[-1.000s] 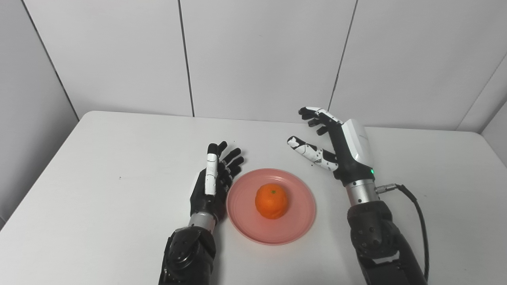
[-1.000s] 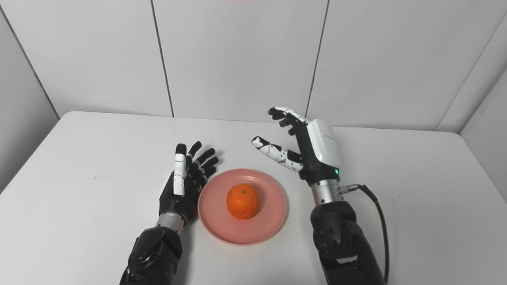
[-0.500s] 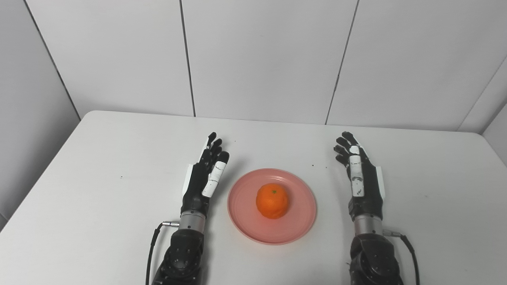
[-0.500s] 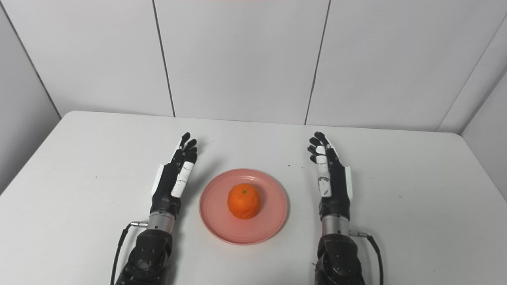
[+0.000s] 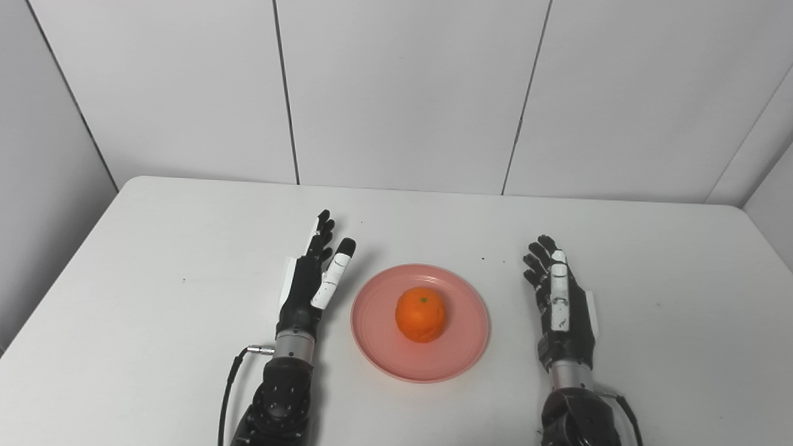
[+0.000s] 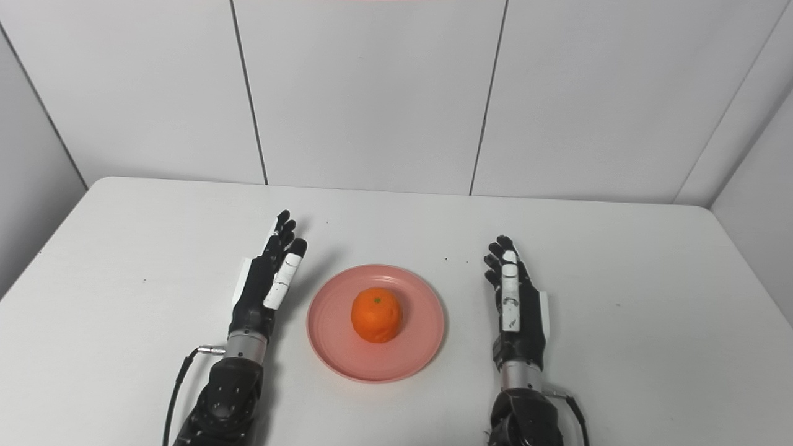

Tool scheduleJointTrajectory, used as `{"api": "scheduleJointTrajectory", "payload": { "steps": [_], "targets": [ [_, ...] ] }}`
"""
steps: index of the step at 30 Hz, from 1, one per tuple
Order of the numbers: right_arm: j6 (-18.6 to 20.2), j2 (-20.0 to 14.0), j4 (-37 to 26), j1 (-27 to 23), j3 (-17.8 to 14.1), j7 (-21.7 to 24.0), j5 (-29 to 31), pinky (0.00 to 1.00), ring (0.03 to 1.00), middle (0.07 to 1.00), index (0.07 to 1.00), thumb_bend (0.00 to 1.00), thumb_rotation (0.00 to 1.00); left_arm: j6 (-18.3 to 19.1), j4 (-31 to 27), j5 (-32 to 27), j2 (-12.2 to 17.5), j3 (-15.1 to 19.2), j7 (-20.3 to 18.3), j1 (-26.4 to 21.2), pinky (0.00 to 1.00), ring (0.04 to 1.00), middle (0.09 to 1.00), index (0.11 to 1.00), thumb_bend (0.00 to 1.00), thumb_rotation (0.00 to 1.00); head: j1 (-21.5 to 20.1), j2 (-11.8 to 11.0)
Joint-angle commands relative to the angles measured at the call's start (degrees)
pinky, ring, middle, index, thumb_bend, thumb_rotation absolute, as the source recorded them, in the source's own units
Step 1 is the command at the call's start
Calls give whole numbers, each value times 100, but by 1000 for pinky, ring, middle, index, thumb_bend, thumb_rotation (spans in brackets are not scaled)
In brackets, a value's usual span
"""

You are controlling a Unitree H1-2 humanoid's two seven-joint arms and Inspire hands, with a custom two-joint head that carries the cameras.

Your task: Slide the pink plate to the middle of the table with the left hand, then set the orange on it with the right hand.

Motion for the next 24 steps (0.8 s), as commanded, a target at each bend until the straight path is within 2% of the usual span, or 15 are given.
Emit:
{"api": "scheduleJointTrajectory", "payload": {
  "steps": [1,5,7,12,16,24],
  "targets": [
    [161,41,176,212,56,49,-10,910,881,880,874,762,958,-23,93,-23,-31,25,33,189,994,996,976,966,828,927,3,-4],
    [391,-107,97,167,217,153,-165,938,917,914,911,768,995,-86,95,-139,-103,85,-15,201,999,996,983,976,838,943,-10,6],
    [417,-195,73,142,306,242,-204,957,930,922,919,785,1000,23,10,-201,-129,95,-64,215,1000,999,987,980,841,949,-10,6],
    [170,-355,130,99,495,427,-284,998,947,930,913,790,1000,563,-289,-517,-213,158,-183,217,1000,1000,999,992,851,954,-18,5],
    [76,-355,178,54,523,410,-280,990,940,922,901,810,1000,815,-474,-657,-286,199,-167,242,1000,1000,1000,1000,854,974,-18,5],
    [167,-339,240,-132,487,339,-295,998,935,924,904,838,1000,1136,-781,-784,-453,240,-107,347,1000,1000,1000,1000,860,981,29,15]
  ]
}}
